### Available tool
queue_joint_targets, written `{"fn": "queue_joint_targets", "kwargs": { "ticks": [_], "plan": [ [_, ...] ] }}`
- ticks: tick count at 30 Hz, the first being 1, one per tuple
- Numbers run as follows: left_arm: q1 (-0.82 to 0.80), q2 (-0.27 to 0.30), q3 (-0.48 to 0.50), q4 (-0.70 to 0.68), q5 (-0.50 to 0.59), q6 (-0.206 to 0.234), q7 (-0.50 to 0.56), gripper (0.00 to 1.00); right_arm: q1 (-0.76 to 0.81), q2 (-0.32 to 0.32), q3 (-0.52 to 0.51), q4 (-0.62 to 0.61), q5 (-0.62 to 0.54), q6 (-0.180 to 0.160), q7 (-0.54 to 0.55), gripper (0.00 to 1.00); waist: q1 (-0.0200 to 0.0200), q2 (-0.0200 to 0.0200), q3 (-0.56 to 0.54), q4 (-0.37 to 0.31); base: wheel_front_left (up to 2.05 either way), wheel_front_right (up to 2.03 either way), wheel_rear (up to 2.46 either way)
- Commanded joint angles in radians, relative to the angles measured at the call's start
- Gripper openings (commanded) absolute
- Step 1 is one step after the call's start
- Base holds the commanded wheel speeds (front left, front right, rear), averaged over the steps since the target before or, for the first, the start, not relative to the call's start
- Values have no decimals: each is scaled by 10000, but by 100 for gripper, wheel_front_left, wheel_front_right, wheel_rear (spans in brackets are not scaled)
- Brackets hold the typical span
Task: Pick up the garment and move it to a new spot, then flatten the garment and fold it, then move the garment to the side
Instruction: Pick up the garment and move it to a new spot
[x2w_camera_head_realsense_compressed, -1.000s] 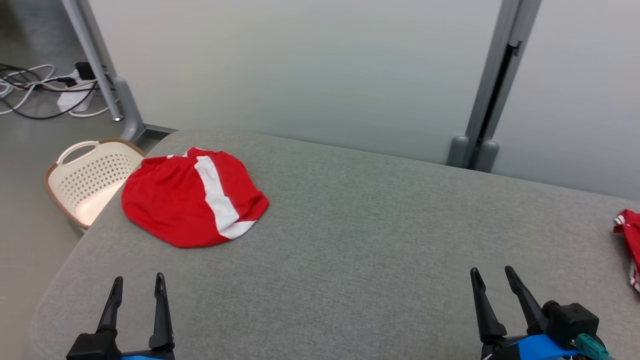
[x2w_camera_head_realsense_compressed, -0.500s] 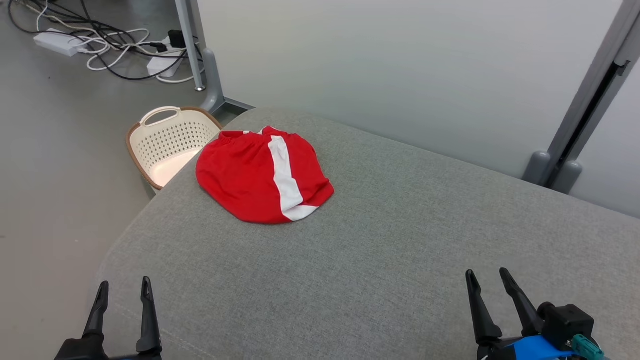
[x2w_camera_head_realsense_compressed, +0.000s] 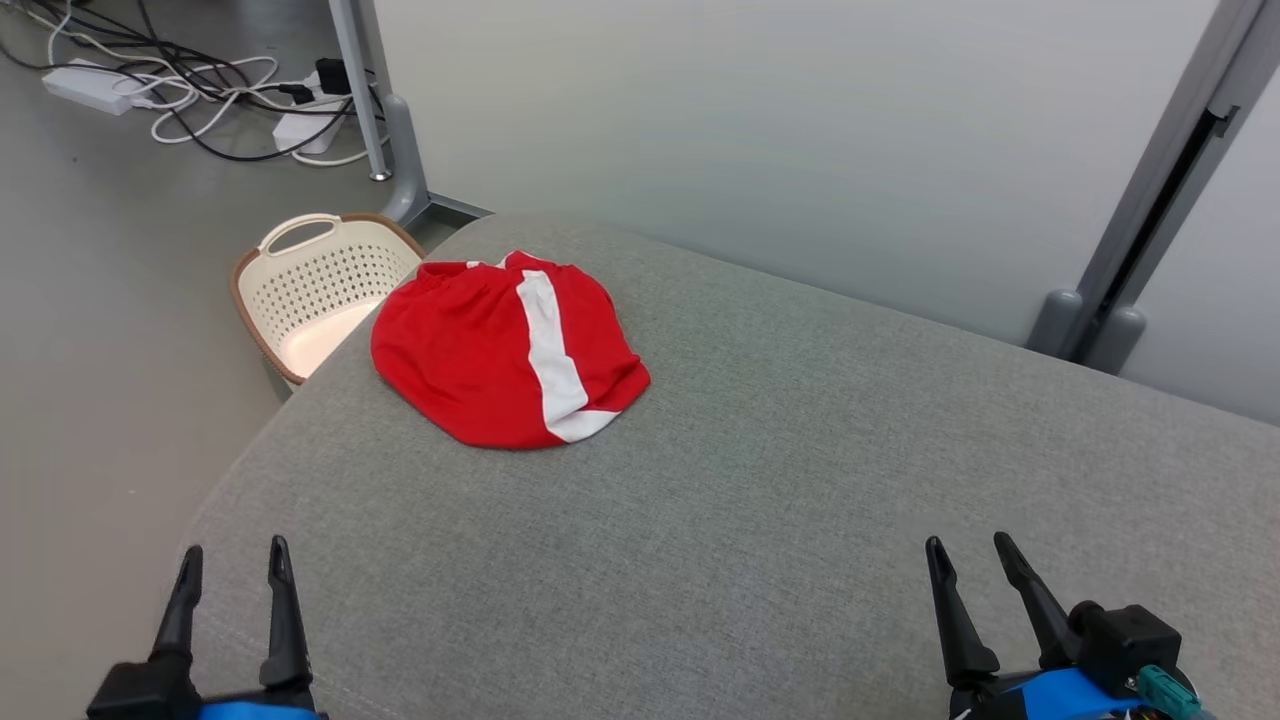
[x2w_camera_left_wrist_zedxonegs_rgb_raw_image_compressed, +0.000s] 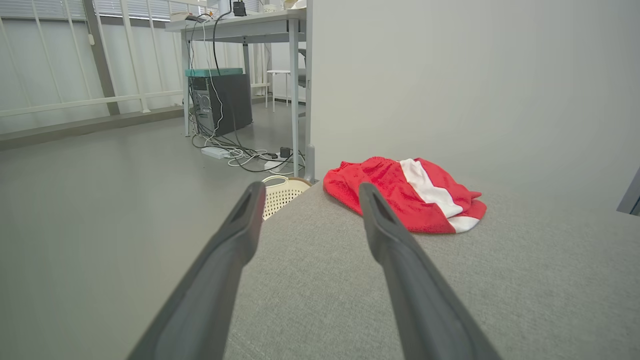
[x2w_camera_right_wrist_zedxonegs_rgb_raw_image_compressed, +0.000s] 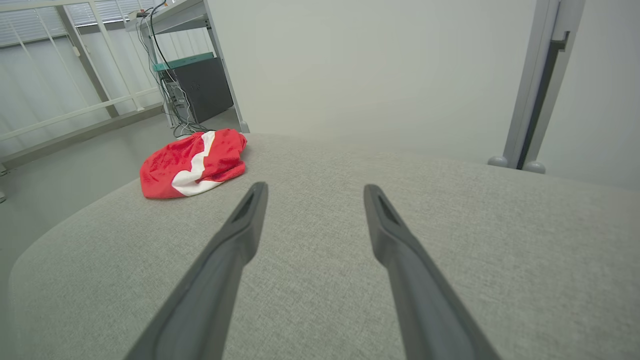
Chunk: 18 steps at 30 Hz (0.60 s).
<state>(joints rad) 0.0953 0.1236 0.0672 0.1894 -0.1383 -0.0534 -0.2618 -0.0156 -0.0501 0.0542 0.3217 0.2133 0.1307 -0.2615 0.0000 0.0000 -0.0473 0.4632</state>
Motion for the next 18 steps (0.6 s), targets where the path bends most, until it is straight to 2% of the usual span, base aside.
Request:
{"fn": "queue_joint_targets", "kwargs": {
  "ticks": [1, 7, 18],
  "plan": [
    [-375, 95, 54, 12, -71, 1, -37, 100, 12, -7, 6, -51, -85, 1, -47, 100, 0, 0, 11, -113, 0, 0, 0],
    [-1999, 395, 287, 621, -520, -156, 115, 100, -198, -16, 7, -350, -507, 1, 24, 100, 0, 0, 394, -810, 0, 0, 0],
    [-6026, 1423, 675, 2563, -1059, -353, 64, 100, -1012, -608, 7, -2467, -1121, 1, 894, 100, 0, 0, 2814, -2650, 0, 0, 0]
  ]
}}
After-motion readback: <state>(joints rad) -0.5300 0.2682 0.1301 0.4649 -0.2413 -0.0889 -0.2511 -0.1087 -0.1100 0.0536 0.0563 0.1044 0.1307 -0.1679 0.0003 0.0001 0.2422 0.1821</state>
